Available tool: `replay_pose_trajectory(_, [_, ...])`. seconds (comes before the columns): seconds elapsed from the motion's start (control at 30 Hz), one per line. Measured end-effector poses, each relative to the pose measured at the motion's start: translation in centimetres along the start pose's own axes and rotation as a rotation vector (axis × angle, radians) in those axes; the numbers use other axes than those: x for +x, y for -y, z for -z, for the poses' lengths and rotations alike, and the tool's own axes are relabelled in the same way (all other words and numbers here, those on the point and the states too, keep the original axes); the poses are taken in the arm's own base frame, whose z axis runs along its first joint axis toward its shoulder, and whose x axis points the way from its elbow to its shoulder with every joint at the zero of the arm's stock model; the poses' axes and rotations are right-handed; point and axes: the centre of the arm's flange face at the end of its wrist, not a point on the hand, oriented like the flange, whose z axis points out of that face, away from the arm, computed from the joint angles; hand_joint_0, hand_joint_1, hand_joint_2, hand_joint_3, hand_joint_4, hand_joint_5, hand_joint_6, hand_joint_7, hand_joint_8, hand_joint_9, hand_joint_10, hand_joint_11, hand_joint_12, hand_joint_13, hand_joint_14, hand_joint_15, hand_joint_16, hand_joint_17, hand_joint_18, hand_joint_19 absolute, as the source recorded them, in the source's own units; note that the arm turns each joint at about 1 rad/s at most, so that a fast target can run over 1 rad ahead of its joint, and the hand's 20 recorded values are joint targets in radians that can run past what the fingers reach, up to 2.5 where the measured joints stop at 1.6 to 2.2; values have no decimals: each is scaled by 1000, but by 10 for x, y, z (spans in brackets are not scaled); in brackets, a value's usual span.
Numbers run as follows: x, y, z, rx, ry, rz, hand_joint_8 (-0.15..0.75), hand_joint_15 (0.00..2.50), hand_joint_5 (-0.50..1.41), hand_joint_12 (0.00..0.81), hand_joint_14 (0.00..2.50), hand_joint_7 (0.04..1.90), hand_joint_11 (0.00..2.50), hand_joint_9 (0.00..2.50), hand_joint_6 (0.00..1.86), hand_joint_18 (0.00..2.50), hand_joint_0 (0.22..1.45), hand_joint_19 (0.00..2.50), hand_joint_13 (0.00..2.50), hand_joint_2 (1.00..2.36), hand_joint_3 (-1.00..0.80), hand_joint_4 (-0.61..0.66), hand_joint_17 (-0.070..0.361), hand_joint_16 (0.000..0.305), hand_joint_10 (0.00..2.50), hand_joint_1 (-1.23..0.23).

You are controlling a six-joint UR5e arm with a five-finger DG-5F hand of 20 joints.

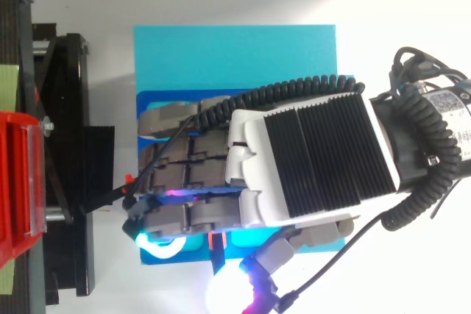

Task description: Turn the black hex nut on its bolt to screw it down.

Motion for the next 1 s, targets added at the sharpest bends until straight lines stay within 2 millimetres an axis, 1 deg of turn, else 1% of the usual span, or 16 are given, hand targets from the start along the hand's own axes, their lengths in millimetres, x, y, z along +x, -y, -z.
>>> replay_pose_trajectory(0.33, [-2,9,5,-19,-13,29,266,222,-133,330,8,1149,335,526,500,406,502,244,536,1000,-500,196,109,49,8,-435])
replay_pose_trajectory(1.0, [-4,19,11,-19,-25,32,265,223,-133,330,8,1156,335,526,500,411,502,243,540,1000,-500,195,109,48,10,-435])
